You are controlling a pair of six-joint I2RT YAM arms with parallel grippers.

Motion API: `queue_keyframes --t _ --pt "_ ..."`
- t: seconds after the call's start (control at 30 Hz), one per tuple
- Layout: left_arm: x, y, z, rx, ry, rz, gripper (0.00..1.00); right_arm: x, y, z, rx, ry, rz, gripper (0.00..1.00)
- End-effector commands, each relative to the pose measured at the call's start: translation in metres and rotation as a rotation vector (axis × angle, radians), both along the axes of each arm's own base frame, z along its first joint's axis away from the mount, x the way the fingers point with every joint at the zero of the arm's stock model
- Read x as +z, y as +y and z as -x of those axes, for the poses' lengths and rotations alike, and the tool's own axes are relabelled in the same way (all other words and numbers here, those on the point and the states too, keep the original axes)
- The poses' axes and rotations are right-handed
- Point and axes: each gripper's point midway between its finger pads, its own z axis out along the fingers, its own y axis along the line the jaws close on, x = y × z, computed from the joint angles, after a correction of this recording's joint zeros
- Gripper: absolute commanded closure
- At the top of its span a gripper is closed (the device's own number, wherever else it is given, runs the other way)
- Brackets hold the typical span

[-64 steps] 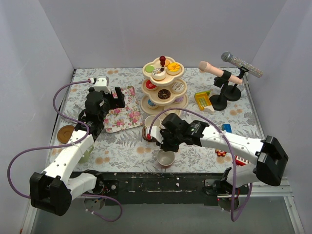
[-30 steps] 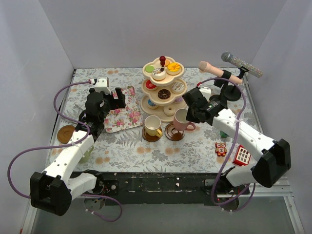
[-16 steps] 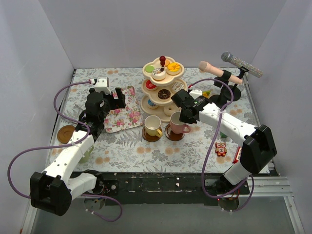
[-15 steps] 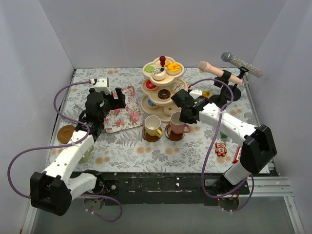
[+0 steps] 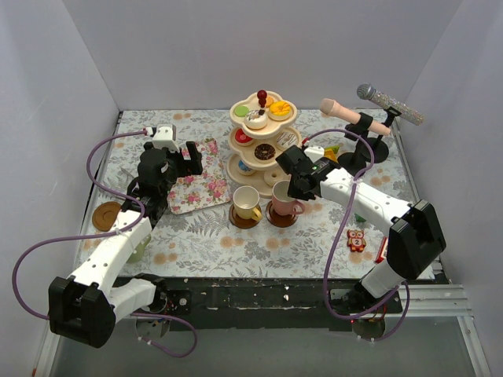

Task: Serve the afternoon tea
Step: Place the cup on the coaster.

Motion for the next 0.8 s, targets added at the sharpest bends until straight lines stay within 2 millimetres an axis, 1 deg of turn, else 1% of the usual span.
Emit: queue_keyframes --t 0.0,0.17,0.53,0.77 --pt "0.007 -0.001 0.003 -0.006 -0.027 0.001 0.12 0.014 0.007 -0.011 -0.018 -0.066 -0.042 0.99" --pt "0.006 -0.002 0.003 -0.012 -0.025 0.001 0.12 0.012 0.006 -0.01 -0.019 -0.062 -0.043 0.99" --pt "0.004 -0.003 0.002 -0.016 -0.021 -0.001 0.12 0.0 0.0 -0.005 -0.022 -0.046 -0.023 0.99" --pt "0.003 -0.003 0.002 -0.017 -0.018 0.0 0.12 -0.002 0.002 -0.004 -0.018 -0.042 -0.033 0.99"
